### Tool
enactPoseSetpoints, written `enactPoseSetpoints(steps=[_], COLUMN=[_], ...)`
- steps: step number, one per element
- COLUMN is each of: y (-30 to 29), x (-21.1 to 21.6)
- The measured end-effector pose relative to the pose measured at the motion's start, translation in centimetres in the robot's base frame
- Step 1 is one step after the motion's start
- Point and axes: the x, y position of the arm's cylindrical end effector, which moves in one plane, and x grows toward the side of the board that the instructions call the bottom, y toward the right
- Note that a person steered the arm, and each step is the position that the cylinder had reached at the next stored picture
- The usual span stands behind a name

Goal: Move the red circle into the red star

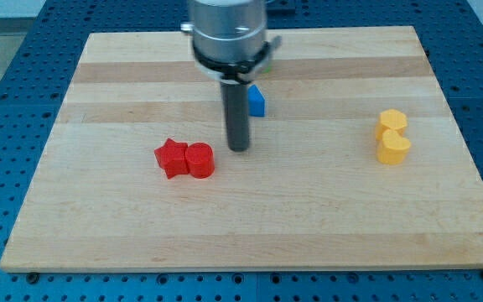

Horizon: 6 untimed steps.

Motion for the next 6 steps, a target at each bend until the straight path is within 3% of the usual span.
enactPoseSetpoints(steps=[2,4,5,6], y=[-2.1,-4.1,-7.0,-6.3], x=[7.3,0.6,-0.1,-0.1])
